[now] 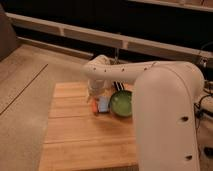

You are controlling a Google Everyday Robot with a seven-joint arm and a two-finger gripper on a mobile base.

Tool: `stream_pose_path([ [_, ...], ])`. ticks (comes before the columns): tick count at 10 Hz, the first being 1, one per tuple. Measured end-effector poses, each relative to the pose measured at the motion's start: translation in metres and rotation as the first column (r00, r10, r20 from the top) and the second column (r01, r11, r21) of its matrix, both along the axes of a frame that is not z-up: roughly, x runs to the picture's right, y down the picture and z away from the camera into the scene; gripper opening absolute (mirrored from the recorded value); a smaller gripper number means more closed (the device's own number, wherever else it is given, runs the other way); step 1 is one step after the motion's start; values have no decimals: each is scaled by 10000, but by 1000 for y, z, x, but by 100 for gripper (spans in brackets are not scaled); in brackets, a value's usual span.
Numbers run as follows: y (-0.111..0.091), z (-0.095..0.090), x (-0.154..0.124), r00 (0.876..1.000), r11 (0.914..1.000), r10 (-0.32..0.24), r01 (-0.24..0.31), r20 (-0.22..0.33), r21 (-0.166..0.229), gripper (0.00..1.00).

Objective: Place the pepper in the ceramic cup

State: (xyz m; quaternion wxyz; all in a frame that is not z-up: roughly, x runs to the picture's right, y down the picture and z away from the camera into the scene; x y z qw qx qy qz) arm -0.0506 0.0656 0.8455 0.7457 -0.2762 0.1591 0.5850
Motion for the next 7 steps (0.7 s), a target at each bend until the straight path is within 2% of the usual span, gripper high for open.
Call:
stream_pose_path([
  [4, 0, 0, 0, 10000, 10000, -41, 41, 0, -2, 65],
  [6, -4, -1, -1, 9999, 9999, 115, -116, 12, 114, 65],
  [7, -5, 3, -8, 9999, 9999, 78, -80, 154, 120, 65],
])
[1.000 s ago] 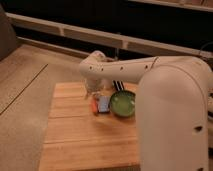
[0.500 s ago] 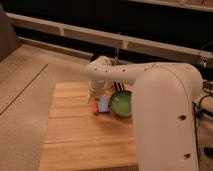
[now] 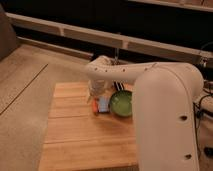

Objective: Place the pepper in the ceramic cup

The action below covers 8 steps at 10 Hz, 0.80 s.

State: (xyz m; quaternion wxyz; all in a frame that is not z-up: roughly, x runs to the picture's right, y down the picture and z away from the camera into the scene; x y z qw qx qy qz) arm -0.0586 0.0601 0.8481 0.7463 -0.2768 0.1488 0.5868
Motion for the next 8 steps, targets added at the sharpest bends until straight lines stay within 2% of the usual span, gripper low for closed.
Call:
stream_pose_path([
  [2, 5, 8, -15, 9990, 9994, -260, 269, 363, -236, 65],
  [3, 14, 17, -20, 9974, 9974, -446, 476, 561, -536, 65],
  [5, 31, 36, -25, 9919, 9875, -947, 1044, 847, -1183, 65],
  [6, 38, 43, -26, 9868, 9774, -1353, 1476, 892, -1510, 65],
  [7, 44, 51, -24, 9761, 9576, -1986, 2124, 881, -1946, 65],
  [8, 46, 56, -22, 9688, 9447, -2327, 2459, 851, -2169, 65],
])
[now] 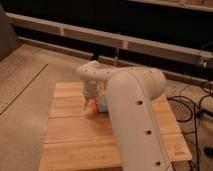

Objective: Place the pepper in the ceramic cup

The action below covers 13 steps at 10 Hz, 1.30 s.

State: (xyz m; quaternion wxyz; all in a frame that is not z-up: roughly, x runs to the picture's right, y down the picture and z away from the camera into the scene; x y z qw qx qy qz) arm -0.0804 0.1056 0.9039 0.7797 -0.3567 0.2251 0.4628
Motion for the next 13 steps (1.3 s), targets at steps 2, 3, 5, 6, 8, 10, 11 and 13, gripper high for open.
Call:
stream_pose_path([
  [2, -5, 8, 1, 9967, 9962, -804, 800, -93, -336, 65],
  [3, -10, 12, -1, 9940, 9933, -1092, 1089, -62, -383, 65],
  [5, -20, 24, -11, 9926, 9922, -1184, 1193, 253, -370, 65],
  [6, -21, 29, -15, 9938, 9937, -1029, 1045, 424, -393, 65],
  [8, -20, 36, -19, 9955, 9960, -717, 748, 626, -484, 65],
  [10, -20, 40, -20, 9969, 9979, -311, 350, 718, -542, 65],
  [11, -19, 41, -21, 9973, 9983, -115, 156, 726, -569, 65],
  [13, -16, 42, -21, 9973, 9978, 270, -226, 688, -631, 65],
])
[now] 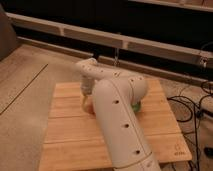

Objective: Place the pepper in the ceramic cup

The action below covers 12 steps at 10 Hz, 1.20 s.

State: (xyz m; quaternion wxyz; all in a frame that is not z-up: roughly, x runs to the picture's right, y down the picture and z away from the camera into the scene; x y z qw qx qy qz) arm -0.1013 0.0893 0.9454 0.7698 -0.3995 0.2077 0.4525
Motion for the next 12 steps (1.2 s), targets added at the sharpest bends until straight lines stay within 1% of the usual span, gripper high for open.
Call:
stream_pose_path([
  [2, 4, 0, 1, 9998, 9997, 219, -220, -39, -66, 63],
  [3, 6, -1, 1, 9996, 9995, 294, -294, -48, -86, 57],
  [4, 7, -2, 4, 9994, 9994, 343, -344, -95, -102, 47],
  [5, 8, -3, 6, 9991, 9991, 394, -396, -128, -134, 38],
  [6, 9, -4, 9, 9986, 9986, 486, -490, -189, -190, 26],
  [9, 12, -4, 13, 9977, 9977, 634, -639, -244, -240, 2],
  [10, 11, -3, 13, 9975, 9975, 668, -673, -244, -204, 0],
  [11, 6, -2, 11, 9972, 9974, 710, -712, -214, -63, 0],
  [12, -5, -2, 9, 9973, 9973, 708, -704, -174, 199, 0],
])
